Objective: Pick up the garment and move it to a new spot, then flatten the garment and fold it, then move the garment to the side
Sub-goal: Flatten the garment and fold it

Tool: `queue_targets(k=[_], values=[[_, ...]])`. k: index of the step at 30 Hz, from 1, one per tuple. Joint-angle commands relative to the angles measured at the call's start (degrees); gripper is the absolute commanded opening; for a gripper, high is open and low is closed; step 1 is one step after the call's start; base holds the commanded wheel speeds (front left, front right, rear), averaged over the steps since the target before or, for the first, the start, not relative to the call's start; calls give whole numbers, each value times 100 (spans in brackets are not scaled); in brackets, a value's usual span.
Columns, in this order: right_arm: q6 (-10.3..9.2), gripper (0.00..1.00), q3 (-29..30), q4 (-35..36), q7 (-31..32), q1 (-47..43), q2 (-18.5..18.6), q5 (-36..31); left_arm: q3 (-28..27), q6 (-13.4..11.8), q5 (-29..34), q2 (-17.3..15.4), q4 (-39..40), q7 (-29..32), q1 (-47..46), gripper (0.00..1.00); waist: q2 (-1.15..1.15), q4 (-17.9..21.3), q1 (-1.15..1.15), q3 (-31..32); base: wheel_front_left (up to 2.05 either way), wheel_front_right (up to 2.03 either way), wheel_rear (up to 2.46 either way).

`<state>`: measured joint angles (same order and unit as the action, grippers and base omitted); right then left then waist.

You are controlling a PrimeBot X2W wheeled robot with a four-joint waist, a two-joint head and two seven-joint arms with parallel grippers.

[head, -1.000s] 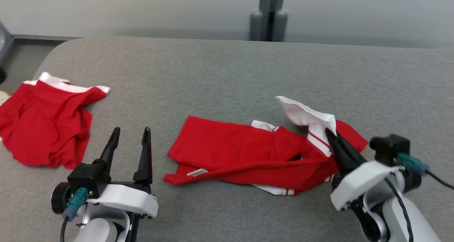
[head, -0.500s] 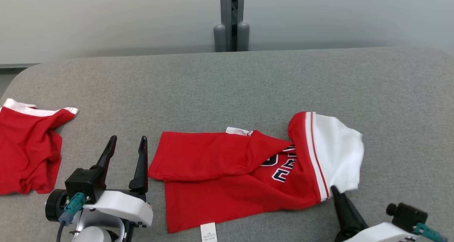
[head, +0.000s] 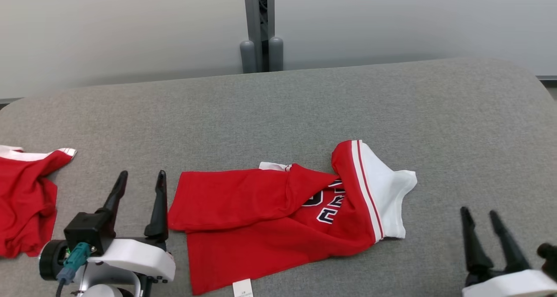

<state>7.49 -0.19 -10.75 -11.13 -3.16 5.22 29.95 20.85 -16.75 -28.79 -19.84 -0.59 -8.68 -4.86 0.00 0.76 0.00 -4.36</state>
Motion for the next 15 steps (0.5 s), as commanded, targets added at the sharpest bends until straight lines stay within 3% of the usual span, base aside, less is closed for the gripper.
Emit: queue_targets(k=[1,10,15], values=[[1,100,139,220,-10,68,70,-280,-63,-59,-21,-65,47,-34,48,100,0,52,0,26,0,0,0],[1,100,234,1291,378,299,56,-1431,-171,-227,42,-200,252,-61,232,100,0,156,0,181,0,0,0],[1,100,15,1482,746,112,-17,-1609,-141,-319,83,-231,446,-32,408,100,0,70,0,296,0,0,0]])
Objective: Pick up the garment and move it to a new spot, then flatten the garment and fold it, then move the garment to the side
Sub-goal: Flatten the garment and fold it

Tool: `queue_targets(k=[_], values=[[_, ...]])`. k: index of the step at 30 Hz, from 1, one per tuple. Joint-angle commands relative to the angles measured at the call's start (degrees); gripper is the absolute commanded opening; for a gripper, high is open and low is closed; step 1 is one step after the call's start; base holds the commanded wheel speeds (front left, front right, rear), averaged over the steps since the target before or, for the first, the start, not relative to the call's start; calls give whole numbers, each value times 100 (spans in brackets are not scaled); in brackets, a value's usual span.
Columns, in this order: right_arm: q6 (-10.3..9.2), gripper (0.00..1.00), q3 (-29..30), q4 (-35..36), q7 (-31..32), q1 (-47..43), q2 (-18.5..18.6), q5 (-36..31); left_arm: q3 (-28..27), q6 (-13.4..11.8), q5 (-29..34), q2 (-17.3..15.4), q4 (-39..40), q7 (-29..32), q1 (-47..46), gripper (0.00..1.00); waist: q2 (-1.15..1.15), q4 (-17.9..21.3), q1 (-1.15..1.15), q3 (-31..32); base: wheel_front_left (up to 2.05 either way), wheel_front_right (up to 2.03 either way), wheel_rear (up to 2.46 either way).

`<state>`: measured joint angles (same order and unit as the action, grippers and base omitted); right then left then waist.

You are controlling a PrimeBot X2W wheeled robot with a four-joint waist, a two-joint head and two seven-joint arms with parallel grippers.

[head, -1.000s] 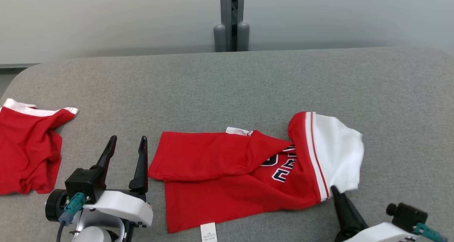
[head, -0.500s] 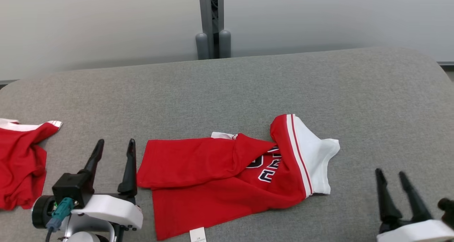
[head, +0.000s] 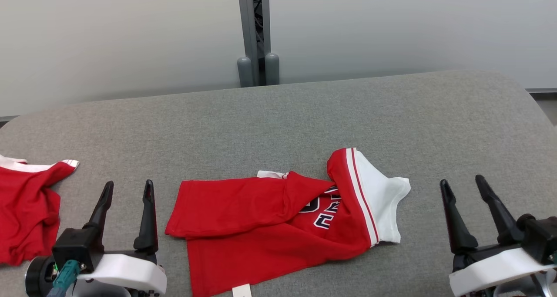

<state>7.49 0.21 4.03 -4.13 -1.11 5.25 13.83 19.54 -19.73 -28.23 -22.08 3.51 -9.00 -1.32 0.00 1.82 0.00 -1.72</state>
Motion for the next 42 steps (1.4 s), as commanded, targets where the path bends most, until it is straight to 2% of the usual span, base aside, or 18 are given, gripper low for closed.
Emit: queue_targets(k=[1,9,29,35,42], values=[[1,100,-63,-5,109,-125,-26,-28,-4,-48,17,7,59,-10,114,100,0,-64,0,56,0,0,0],[1,100,-158,-121,270,-303,-53,-86,106,15,-52,35,-64,-74,300,100,0,-218,0,201,0,0,0],[1,100,-175,-260,306,-192,-111,-60,271,75,-19,18,-234,-15,122,100,0,-242,0,227,0,0,0],[1,100,-227,-275,350,-166,-122,-63,710,378,-132,94,-469,415,107,100,0,-247,0,119,0,0,0],[1,100,-354,-404,332,-36,-127,-19,1167,746,-481,358,-1224,1056,202,100,0,-171,0,-127,0,0,0]])
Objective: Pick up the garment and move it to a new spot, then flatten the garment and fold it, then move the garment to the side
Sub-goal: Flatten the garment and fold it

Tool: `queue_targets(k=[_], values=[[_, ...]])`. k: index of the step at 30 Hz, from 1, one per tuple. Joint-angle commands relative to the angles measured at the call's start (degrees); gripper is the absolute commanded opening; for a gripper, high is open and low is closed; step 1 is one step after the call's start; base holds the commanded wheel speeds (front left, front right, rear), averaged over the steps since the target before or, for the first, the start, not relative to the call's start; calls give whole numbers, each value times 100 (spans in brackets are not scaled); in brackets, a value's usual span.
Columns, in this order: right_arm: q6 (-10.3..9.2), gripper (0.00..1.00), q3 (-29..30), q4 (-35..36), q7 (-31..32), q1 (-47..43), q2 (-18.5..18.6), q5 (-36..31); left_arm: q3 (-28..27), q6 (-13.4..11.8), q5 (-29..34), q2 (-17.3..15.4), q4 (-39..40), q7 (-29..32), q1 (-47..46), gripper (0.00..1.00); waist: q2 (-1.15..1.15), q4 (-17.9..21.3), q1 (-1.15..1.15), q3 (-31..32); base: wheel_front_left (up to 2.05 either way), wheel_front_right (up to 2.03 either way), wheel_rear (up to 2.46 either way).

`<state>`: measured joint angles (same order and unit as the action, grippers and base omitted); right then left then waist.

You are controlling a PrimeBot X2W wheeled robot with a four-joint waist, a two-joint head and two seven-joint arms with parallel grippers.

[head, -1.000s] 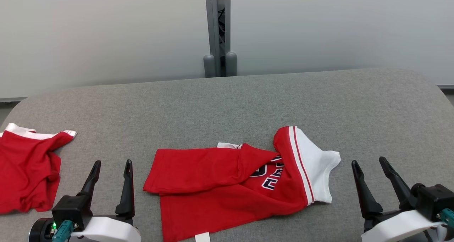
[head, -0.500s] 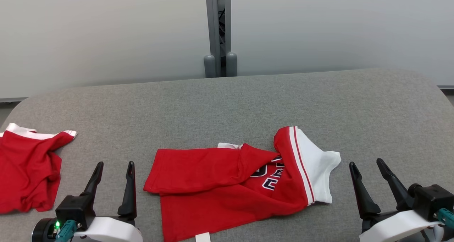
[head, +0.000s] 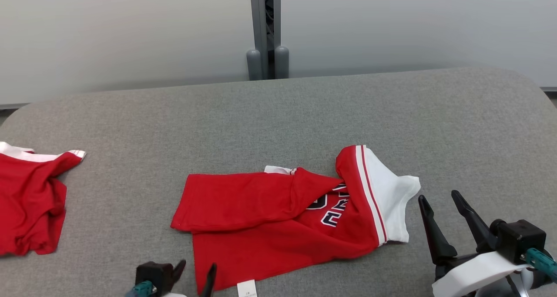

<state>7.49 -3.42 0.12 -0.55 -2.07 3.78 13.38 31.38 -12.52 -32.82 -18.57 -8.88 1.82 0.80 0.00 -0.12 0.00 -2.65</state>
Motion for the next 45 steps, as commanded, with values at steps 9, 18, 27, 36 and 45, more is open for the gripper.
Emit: queue_targets(k=[9,18,27,36,45], values=[[1,100,21,-196,-21,153,11,132,98,232,-331,121,-644,400,-124,15,0,78,0,-230,0,0,0],[1,100,487,-627,-98,403,248,365,-32,231,-391,46,-640,278,-278,0,0,32,0,-311,0,0,0],[1,100,158,-1965,-242,1502,963,952,33,275,-248,23,-412,314,-623,0,0,-176,0,-739,0,0,0],[0,100,-919,-3253,133,2458,1230,1481,58,330,-196,87,-361,227,-966,0,0,-336,0,-1174,0,0,0],[0,0,-1581,-4111,373,2824,1372,1722,12,295,-206,119,-407,97,-1087,0,0,-318,0,-1290,0,0,0]])
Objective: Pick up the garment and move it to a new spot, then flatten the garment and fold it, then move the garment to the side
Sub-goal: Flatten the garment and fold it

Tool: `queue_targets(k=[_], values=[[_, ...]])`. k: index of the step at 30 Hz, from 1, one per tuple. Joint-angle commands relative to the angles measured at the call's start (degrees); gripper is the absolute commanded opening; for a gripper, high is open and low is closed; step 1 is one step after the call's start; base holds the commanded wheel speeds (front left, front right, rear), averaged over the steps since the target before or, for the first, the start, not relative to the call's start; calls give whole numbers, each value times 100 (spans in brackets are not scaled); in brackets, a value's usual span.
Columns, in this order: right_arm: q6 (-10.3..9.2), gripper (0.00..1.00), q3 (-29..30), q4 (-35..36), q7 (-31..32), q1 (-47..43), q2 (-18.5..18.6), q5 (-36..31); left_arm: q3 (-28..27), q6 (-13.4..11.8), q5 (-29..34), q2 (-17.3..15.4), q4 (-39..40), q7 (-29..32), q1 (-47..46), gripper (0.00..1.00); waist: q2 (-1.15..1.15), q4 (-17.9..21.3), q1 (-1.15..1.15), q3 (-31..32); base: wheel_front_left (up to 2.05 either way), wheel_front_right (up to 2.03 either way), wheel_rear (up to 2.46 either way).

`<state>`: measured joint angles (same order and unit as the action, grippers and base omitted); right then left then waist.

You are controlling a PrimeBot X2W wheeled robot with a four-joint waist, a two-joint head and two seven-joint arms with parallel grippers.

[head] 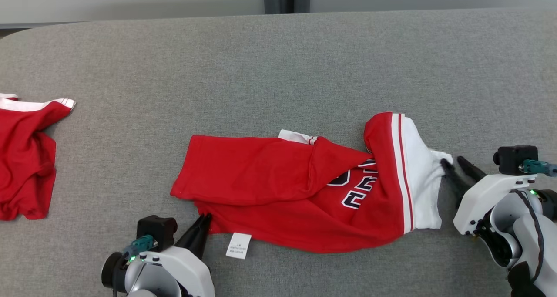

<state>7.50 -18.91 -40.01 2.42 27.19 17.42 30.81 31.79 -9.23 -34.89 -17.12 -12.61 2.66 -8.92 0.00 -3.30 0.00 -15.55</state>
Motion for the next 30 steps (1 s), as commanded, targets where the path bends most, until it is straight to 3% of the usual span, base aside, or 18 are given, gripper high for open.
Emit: queue_targets(k=[1,9,16,21,30], values=[[-1,0,-42,-139,20,-82,-17,42,-57,-49,-2,-29,-22,-30,-131,0,0,6,0,3,0,0,0],[0,0,234,455,-1117,-171,43,675,-497,-229,59,-64,582,-826,-248,0,0,57,0,270,0,0,0],[0,0,525,1785,-1684,-479,218,862,-877,-490,289,-418,1708,-1075,-415,0,0,228,0,696,0,0,0],[0,0,788,2859,-1712,-694,310,498,-1030,-651,469,-656,2433,-930,-599,0,0,361,0,974,0,0,0],[0,0,1463,4670,-1022,-969,214,-313,-1288,-904,753,-924,3390,-661,-1159,0,0,473,0,1257,0,0,0]])
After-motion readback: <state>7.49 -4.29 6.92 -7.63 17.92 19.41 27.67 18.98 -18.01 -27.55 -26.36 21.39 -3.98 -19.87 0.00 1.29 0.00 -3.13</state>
